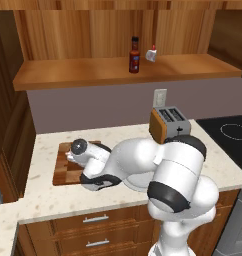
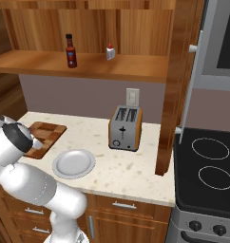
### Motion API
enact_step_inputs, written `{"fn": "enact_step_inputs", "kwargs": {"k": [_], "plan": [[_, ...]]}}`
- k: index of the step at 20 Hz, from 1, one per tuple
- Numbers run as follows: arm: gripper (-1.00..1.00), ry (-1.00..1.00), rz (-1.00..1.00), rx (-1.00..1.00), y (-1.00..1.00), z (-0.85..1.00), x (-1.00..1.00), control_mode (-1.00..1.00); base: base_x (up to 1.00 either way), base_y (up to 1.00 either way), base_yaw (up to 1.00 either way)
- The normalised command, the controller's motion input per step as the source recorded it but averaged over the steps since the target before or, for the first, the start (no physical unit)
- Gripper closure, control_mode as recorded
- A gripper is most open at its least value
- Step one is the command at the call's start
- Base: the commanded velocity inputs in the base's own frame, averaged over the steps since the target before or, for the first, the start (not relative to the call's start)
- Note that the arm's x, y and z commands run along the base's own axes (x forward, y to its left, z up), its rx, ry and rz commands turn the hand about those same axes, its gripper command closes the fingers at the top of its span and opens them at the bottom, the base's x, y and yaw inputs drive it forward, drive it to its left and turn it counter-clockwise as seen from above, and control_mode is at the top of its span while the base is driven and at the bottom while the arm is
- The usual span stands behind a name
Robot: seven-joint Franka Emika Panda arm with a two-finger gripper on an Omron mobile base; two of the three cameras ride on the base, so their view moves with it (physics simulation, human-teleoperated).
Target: Pick the chicken drumstick from the plate and place it on the cutting board. Then pick the condiment bottle from the cabinet and place it next to the cutting board.
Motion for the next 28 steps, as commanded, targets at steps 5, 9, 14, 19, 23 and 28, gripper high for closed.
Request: {"fn": "enact_step_inputs", "kwargs": {"k": [5,9,14,19,23,28], "plan": [[-1.0,0.0,-0.05,0.0,0.07,-0.05,0.05,-1.0,0.0,0.0,0.0],[-1.0,0.0,-0.04,0.03,0.0,0.03,0.09,-1.0,0.0,0.0,0.0],[-1.0,0.0,-0.07,0.07,0.0,0.26,0.0,-1.0,0.0,0.0,0.0],[-1.0,-0.03,-0.07,0.09,-0.06,0.33,-0.06,-1.0,0.0,0.0,0.0],[-1.0,-0.03,-0.06,0.1,-0.18,0.3,-0.09,-1.0,0.0,0.0,0.0],[-1.0,-0.01,-0.04,0.11,-0.3,0.27,-0.05,-1.0,0.0,0.0,0.0]]}}
